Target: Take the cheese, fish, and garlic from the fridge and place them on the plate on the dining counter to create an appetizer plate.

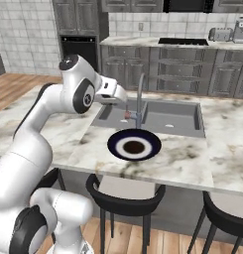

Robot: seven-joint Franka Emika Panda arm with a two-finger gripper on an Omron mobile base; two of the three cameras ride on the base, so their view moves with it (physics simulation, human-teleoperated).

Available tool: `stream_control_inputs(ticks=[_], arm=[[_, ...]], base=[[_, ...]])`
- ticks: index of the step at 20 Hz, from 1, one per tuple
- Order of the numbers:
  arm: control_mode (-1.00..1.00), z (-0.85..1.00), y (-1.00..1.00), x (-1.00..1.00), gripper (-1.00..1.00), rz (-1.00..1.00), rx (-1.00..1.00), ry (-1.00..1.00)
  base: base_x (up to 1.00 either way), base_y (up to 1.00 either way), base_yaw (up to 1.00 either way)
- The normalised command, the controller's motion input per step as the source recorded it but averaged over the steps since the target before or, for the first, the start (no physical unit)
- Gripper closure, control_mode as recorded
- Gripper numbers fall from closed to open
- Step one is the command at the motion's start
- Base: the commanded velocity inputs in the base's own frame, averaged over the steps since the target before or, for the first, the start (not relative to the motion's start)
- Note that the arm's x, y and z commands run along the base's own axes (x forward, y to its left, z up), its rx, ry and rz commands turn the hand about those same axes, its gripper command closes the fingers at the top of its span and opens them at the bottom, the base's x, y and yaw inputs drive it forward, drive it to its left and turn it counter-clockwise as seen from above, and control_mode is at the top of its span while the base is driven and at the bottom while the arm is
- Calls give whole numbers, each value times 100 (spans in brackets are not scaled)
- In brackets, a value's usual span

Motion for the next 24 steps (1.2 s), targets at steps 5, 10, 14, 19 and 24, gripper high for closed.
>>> stream_control_inputs(ticks=[5,10,14,19,24], arm=[[-100,-56,-48,14,100,-5,3,27],[-100,-45,-8,3,100,0,7,35],[-100,-34,-14,17,100,0,17,27],[-100,-31,-16,24,100,1,19,17],[-100,-32,-8,30,100,3,15,9]], base=[[0,0,0],[0,0,0],[0,0,0],[0,0,0],[0,0,0]])
